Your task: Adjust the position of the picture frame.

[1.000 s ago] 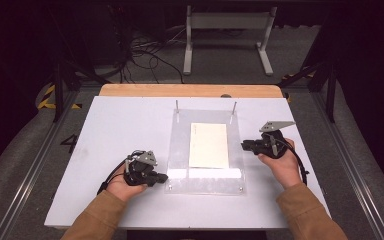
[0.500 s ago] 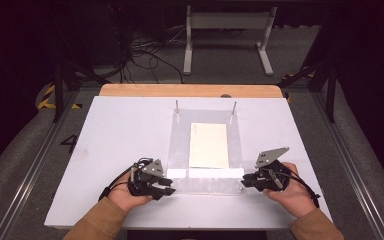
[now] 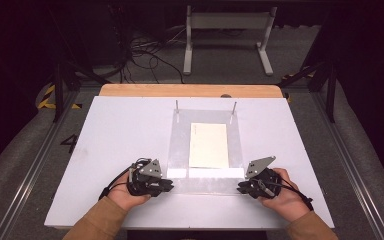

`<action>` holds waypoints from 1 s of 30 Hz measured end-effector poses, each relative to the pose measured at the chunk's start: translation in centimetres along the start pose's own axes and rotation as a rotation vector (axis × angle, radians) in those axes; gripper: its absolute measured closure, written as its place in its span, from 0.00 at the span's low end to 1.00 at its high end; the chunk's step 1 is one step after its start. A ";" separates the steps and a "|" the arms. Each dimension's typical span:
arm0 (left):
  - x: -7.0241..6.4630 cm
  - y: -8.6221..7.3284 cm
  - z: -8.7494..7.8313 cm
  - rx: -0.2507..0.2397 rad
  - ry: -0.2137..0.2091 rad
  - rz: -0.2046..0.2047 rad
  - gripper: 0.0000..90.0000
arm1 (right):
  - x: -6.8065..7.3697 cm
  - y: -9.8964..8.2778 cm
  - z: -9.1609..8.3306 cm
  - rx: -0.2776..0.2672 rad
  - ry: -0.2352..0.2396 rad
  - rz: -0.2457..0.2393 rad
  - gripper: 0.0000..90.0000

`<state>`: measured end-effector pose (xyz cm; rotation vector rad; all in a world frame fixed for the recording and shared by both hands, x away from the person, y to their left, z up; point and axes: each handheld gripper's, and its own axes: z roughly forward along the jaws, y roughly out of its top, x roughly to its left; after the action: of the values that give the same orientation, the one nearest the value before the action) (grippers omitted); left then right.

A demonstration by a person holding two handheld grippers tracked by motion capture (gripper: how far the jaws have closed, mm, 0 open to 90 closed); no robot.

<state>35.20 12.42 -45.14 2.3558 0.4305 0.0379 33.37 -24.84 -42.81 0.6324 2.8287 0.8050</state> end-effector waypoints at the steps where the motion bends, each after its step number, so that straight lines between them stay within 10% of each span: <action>1: 0.0 -0.1 0.0 0.002 0.004 -0.002 0.90 | 0.0 0.0 0.0 -0.001 -0.002 -0.001 0.92; 13: -0.6 0.3 0.2 0.024 0.012 0.098 0.92 | 0.2 -0.1 -0.1 0.003 0.004 -0.022 0.92; 30: -4.4 -0.2 -0.1 0.090 -0.213 0.166 0.92 | 4.0 -2.2 -1.7 0.052 0.123 -0.091 0.92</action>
<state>30.95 11.23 -44.76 2.4471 0.1354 -0.1561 28.54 -25.59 -42.62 0.4719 2.9732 0.7833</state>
